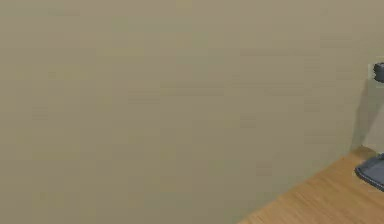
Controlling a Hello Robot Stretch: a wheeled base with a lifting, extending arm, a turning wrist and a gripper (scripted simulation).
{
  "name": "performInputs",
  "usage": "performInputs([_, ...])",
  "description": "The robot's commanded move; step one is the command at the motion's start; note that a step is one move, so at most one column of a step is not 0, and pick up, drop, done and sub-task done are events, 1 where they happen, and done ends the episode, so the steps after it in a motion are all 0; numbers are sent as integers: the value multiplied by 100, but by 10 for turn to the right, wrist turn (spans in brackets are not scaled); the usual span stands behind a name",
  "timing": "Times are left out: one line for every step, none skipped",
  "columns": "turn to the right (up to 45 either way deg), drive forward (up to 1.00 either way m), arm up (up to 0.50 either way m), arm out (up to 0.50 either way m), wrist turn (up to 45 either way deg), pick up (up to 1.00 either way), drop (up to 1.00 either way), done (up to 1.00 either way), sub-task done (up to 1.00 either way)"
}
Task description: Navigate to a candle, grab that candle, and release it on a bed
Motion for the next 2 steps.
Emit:
performInputs([-450, 0, 0, 0, 0, 0, 0, 0, 0])
performInputs([-450, 0, 0, 0, 0, 0, 0, 0, 0])
